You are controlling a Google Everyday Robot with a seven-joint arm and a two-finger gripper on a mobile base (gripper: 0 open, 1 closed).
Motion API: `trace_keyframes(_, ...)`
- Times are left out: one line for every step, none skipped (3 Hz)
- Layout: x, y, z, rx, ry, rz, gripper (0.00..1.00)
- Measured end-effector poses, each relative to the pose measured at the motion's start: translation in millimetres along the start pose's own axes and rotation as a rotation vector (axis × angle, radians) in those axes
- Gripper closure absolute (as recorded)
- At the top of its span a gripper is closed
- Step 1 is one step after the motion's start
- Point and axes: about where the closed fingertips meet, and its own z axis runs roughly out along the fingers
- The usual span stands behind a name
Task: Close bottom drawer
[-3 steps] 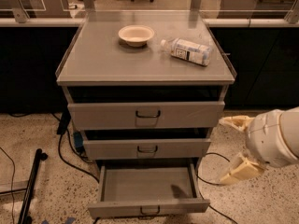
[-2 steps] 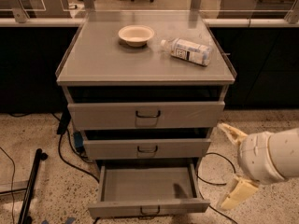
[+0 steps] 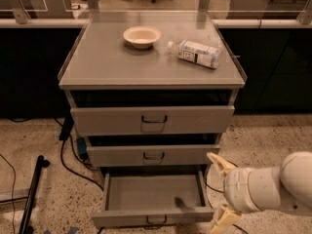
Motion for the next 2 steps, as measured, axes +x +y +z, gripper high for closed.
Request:
trace_keyframes(10,10,48,-0.009,-0.001,-0.009,0.18)
trace_keyframes(31,7,80,-0.007,0.033,0.024,0.42)
